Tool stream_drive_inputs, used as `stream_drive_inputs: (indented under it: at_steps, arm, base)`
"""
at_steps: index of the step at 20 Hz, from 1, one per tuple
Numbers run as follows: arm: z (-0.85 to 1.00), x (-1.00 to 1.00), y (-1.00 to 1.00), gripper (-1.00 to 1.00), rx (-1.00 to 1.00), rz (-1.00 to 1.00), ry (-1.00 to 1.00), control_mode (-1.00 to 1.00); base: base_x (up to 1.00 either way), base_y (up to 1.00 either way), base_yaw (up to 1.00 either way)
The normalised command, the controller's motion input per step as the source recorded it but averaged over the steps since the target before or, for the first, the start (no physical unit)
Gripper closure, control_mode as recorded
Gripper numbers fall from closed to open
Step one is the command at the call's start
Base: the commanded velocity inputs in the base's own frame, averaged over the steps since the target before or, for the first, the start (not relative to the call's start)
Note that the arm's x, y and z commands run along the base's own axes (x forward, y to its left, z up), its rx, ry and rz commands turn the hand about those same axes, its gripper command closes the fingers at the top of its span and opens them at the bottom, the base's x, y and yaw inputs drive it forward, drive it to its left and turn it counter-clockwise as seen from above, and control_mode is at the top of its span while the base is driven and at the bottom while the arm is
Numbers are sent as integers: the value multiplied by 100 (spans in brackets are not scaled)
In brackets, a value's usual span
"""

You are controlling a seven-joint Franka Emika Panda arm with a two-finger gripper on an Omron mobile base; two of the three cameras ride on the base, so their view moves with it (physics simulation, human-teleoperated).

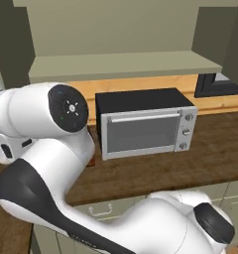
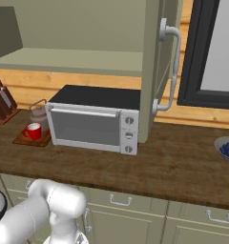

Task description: Pick the kettle from the counter and place it on the tray. Then pick the mug from the cabinet and place it on the tray. Then close the cabinet doors.

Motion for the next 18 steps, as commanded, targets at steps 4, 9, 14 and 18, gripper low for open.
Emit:
stream_drive_inputs:
  at_steps: [4,9,14,18]
  arm:
    - [19,19,-67,-100,0,-8,0,-100]
    - [19,22,-73,-100,0,-16,0,-100]
    - [10,35,-72,-100,0,-26,0,-100]
    - [4,39,-73,-100,0,-24,0,-100]
  base:
    - [0,0,0]
    - [0,0,0]
    - [0,0,0]
    - [0,0,0]
